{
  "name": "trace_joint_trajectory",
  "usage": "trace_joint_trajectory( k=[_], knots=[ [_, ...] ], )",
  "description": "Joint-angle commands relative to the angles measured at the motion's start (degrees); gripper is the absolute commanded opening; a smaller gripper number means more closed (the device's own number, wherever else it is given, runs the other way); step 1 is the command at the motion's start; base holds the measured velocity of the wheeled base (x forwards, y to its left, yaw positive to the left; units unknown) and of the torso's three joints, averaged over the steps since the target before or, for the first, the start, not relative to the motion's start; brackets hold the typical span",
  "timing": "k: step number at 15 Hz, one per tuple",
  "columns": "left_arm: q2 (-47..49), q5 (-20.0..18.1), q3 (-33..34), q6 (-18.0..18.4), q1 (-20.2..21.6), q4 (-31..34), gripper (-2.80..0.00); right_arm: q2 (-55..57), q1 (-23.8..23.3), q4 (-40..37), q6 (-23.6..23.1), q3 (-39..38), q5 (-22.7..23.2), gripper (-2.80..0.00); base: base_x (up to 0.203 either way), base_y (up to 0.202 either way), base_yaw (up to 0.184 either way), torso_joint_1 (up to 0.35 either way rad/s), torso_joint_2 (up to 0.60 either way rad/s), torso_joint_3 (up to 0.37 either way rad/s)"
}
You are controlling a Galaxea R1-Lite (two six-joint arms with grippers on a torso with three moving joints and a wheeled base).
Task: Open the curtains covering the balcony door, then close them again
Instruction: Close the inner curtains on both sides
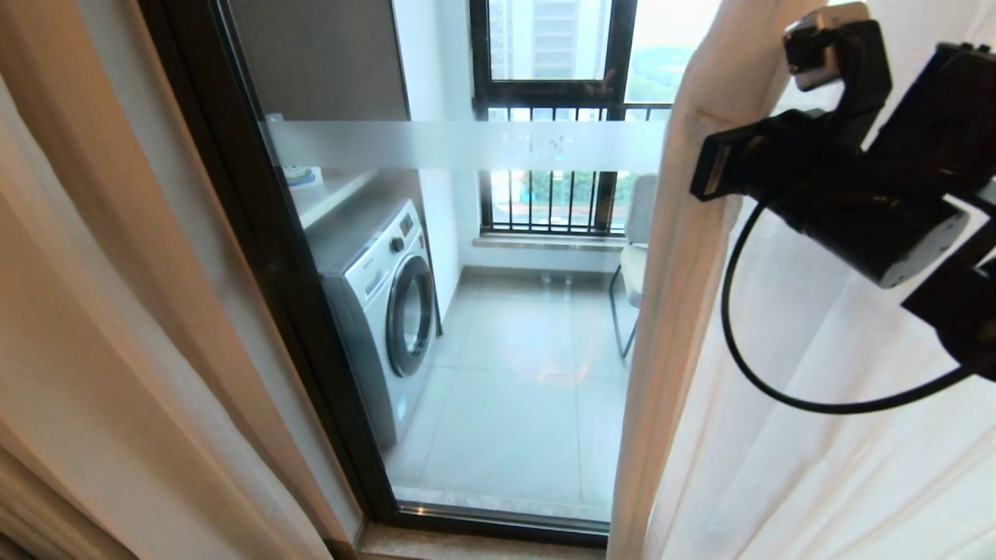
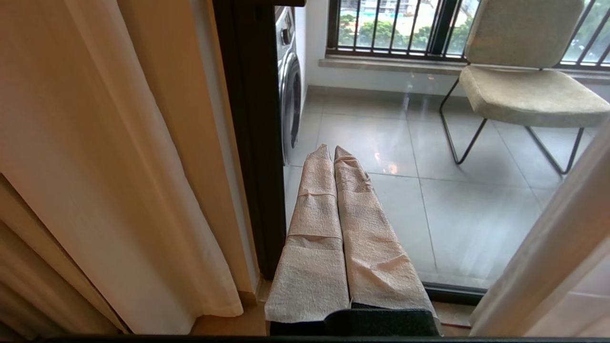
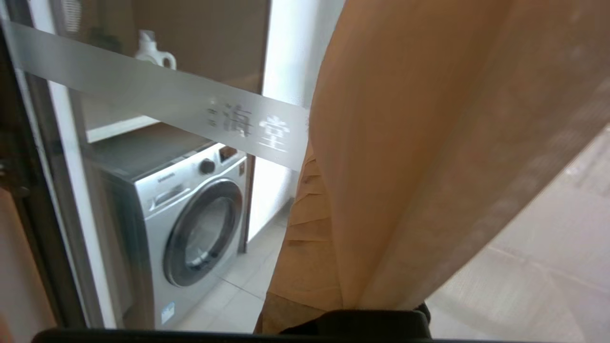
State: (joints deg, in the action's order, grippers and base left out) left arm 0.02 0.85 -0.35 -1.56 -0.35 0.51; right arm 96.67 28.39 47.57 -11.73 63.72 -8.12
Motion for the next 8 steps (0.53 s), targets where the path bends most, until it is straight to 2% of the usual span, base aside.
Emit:
trace_joint_trajectory(
  k=[1,6,8],
  knots=[
    [-0.02,0.03,0.00,-0.02,0.00,-0.06,-2.80,4.54,3.80,-0.02,-0.93,3.14,-1.13,-2.80,0.000,0.000,0.000,0.000,0.00,0.000],
    [-0.02,0.03,0.00,-0.02,0.00,0.02,-2.80,5.44,5.45,-0.18,-1.27,3.48,-1.75,-2.80,0.000,0.000,0.000,0.000,0.00,0.000],
    [-0.02,0.03,0.00,-0.02,0.00,0.02,-2.80,5.14,5.36,-0.19,-1.27,3.25,-4.54,-2.80,0.000,0.000,0.000,0.000,0.00,0.000]
  ],
)
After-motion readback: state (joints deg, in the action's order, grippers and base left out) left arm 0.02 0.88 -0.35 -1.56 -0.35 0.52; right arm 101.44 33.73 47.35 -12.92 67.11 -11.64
